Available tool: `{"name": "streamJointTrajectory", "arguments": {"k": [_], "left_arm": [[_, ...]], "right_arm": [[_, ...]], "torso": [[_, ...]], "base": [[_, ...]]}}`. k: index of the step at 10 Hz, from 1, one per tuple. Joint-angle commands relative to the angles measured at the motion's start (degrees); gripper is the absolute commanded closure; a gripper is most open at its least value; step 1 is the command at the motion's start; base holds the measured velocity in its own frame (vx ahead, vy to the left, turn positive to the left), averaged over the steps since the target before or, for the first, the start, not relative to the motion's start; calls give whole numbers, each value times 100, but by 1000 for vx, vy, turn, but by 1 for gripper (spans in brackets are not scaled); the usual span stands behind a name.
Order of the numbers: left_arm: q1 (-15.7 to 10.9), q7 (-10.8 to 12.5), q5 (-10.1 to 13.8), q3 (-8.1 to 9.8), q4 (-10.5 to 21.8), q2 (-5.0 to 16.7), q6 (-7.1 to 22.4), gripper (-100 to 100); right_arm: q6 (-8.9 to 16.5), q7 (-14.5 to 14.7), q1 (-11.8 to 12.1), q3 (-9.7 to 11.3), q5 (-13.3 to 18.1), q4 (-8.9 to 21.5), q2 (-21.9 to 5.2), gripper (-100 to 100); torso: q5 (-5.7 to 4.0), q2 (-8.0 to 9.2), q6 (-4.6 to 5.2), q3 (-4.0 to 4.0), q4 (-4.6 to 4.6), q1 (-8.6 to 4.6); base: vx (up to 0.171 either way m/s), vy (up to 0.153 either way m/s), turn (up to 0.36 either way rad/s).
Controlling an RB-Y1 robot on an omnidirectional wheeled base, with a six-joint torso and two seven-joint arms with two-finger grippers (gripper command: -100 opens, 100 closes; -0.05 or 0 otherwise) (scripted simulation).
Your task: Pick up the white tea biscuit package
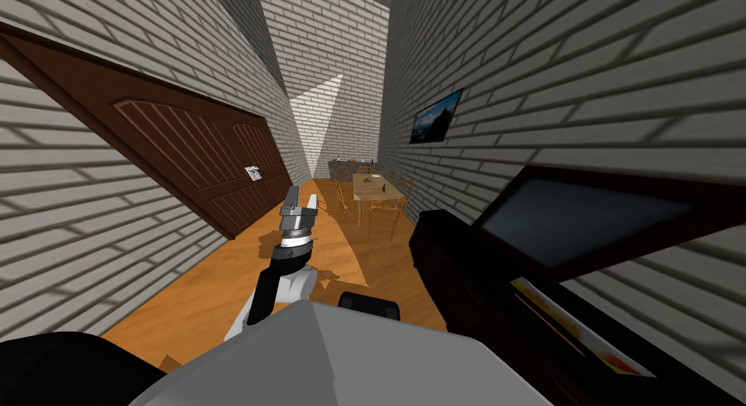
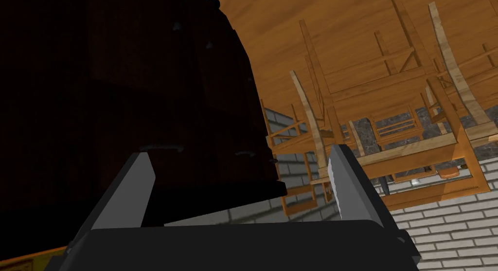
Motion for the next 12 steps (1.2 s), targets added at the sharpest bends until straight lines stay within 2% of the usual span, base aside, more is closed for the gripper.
{"name": "streamJointTrajectory", "arguments": {"k": [1, 2, 3, 5, 6, 7, 8, 9, 10, 12], "left_arm": [[0, 0, 0, 0, 0, 0, 0, 0], [0, 0, 0, 0, 0, 0, 0, 0], [-1, 0, 0, -1, 0, 0, 0, 0], [0, 0, 0, 0, 0, 0, 0, 0], [-1, 0, 0, 0, 0, 0, 0, 0], [-1, 0, 0, -1, 0, 0, 0, 0], [0, 0, 0, 0, 0, 0, 0, 0], [0, 0, 0, 0, 0, 0, 0, 0], [1, 0, 0, 1, 0, 0, 0, 0], [0, 0, 0, 0, 0, 0, 0, 0]], "right_arm": [[108, -9, 113, -9, -22, -161, -106, -100], [115, 61, 162, 119, -35, 113, -319, -100], [115, 61, 162, 119, -35, 45, -319, -100], [115, 61, 162, 119, -35, 164, -319, -100], [126, 123, 208, 244, -48, 378, -527, -100], [126, 123, 208, 244, -48, 415, -527, -100], [138, 175, 252, 366, -60, 614, -727, -100], [138, 175, 252, 366, -60, 552, -727, -100], [138, 175, 252, 366, -60, 690, -727, -100], [138, 175, 252, 366, -60, 763, -727, -100]], "torso": [[0, 0, 0, 0, 0, 0], [-1, 13, 2, 7, 3, 3], [1, 5, -6, 4, 2, -2], [-2, 14, 3, 8, 3, 3], [-1, 27, 2, 15, 6, 8], [1, 16, -5, 10, 5, 0], [-3, 4, -1, 3, 2, -4], [-2, -16, -6, -8, -2, -13], [-6, -14, 0, -8, -3, -14], [-2, 28, 4, 16, 6, 8]], "base": [[42, -11, -14], [78, -18, 290], [85, -29, 152], [21, -5, -29], [51, -17, 246], [88, -33, 170], [146, -53, 275], [119, -61, 109], [35, -26, -31], [-14, 2, -13]]}}
